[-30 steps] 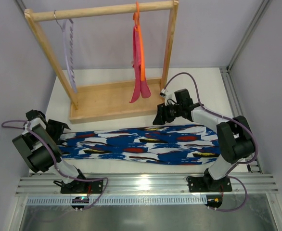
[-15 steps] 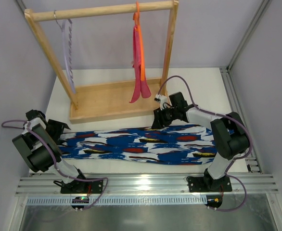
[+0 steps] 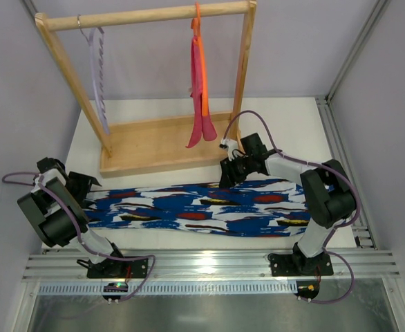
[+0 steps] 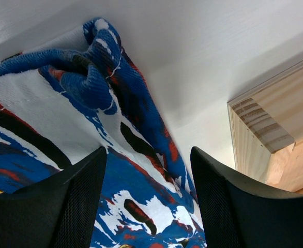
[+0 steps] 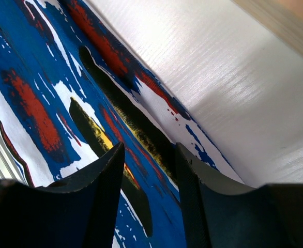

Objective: Place the trousers on the hanger
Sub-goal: Fold the trousers

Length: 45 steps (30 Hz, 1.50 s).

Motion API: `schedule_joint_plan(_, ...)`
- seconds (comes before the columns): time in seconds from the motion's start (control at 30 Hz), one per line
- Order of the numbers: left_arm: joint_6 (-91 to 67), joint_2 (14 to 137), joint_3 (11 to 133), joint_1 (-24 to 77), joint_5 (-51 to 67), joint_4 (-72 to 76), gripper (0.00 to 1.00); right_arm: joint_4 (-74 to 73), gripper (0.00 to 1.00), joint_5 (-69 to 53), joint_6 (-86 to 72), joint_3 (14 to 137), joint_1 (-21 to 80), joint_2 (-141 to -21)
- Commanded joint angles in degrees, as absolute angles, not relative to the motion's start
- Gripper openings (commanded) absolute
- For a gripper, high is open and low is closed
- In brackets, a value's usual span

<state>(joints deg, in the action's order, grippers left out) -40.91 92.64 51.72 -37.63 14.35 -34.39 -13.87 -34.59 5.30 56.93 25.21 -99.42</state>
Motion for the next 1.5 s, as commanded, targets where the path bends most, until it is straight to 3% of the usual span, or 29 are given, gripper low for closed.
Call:
schedule_joint_plan(0.0,-40.9,95.4,51.0,-37.4,12.1,-31.6,0.67,-13.5,0.47,-34.0,7.0,58.5,25.8,-99.8)
schedule_joint_plan(0.07,-40.9,95.5,51.0,-37.4,12.0,-31.6,0.67,-13.4,0.39,-33.1,7.0,58.6,25.8,-100.0)
schedule_joint_plan(0.4,-41.0,95.9,51.2,-37.4,11.7,-31.8,0.67,-12.7,0.39,-32.3,6.2,57.7,25.8,-100.7)
schedule_joint_plan(0.43,-40.9,95.9,51.2,-37.4,11.5,-31.7,0.67,-12.5,0.35,-31.7,5.9,57.4,25.8,-100.5)
schedule_joint_plan(0.47,-40.8,95.9,51.2,-37.4,11.4,-31.9,0.67,-12.2,0.21,-30.9,5.5,57.3,25.8,-100.2)
schedule_joint_plan(0.57,-40.9,95.7,51.2,-37.4,10.1,-32.2,0.67,-12.3,0.04,-25.8,3.6,57.7,25.8,-98.4)
schedule_joint_plan(0.8,-41.2,96.0,51.2,-37.4,6.3,-33.5,0.69,-8.9,0.04,-17.6,-3.1,59.0,25.9,-93.6)
schedule_joint_plan(1.47,-38.9,97.4,54.8,-37.4,-3.6,-38.1,0.7,-7.7,0.04,-4.7,-10.7,63.0,25.8,-102.0)
